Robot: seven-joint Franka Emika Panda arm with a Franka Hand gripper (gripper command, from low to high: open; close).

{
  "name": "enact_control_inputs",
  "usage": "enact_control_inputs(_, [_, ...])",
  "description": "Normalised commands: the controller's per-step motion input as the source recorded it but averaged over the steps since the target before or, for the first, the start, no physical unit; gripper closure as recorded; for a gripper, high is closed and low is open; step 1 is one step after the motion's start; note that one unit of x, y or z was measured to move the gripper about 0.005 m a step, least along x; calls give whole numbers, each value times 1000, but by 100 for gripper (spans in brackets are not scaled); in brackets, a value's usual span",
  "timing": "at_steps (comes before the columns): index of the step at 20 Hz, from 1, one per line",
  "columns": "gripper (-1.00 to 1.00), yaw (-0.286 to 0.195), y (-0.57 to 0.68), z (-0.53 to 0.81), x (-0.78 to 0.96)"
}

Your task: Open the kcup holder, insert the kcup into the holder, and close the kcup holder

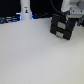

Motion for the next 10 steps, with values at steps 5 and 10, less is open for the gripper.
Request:
enact_control_inputs(5, [-100, 97, 565, 0, -25])
enact_control_inputs(10, [-100, 100, 553, 0, -22])
